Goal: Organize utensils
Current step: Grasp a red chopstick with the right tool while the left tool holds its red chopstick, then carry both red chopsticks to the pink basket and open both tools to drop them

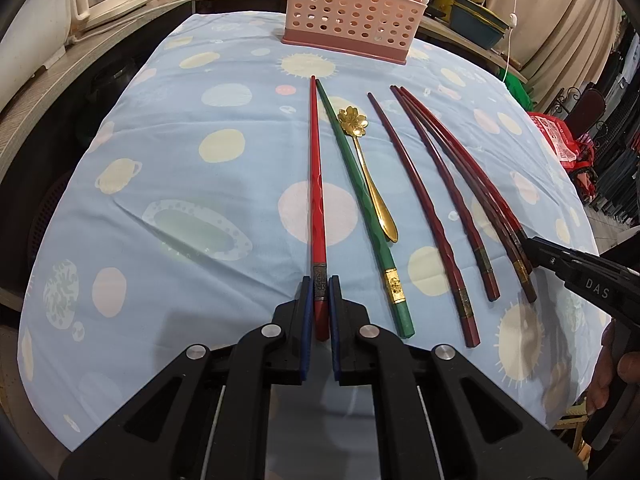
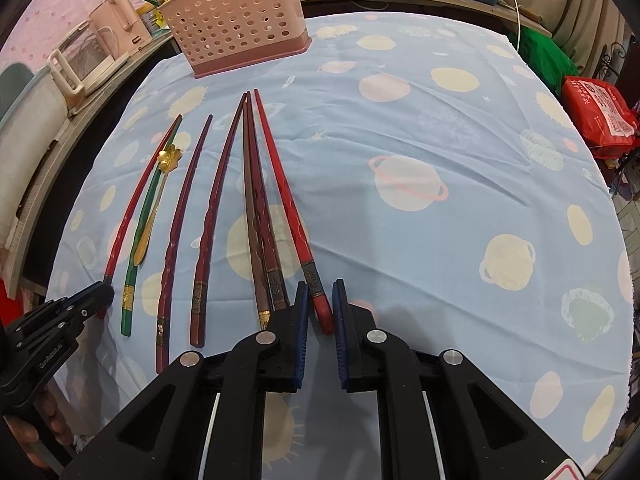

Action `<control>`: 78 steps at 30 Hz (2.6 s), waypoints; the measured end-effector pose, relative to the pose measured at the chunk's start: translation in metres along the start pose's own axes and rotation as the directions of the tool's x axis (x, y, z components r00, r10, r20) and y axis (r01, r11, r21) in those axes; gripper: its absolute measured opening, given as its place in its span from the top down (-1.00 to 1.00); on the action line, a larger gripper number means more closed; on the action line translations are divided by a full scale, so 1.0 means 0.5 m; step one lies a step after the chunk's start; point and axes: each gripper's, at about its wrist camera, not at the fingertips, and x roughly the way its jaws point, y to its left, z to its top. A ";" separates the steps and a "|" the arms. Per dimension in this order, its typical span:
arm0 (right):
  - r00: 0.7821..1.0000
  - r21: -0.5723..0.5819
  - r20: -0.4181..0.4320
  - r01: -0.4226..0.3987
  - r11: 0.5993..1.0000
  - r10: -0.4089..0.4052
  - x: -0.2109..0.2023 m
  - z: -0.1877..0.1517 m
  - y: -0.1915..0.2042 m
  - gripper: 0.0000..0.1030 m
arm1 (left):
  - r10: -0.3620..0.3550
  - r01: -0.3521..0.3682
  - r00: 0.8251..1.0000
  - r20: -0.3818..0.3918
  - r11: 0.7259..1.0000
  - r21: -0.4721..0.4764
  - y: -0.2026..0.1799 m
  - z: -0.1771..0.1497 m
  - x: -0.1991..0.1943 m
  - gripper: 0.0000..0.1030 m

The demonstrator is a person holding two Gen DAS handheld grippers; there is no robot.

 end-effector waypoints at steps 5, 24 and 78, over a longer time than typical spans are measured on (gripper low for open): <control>1.000 0.008 -0.001 -0.011 1.000 0.011 -0.006 -0.006 -0.003 0.81 | -0.012 0.012 1.000 -0.003 1.000 -0.012 0.005 0.001 -0.004 0.86; 0.995 0.029 0.069 -0.072 0.997 0.070 -0.096 -0.006 -0.011 0.86 | -0.046 0.046 0.999 0.010 0.998 -0.041 0.005 -0.011 -0.052 0.86; 0.758 -0.032 0.643 -0.119 0.992 0.111 -0.408 0.576 0.048 0.86 | -0.007 -0.058 0.725 0.689 0.996 0.071 -0.074 0.645 -0.419 0.86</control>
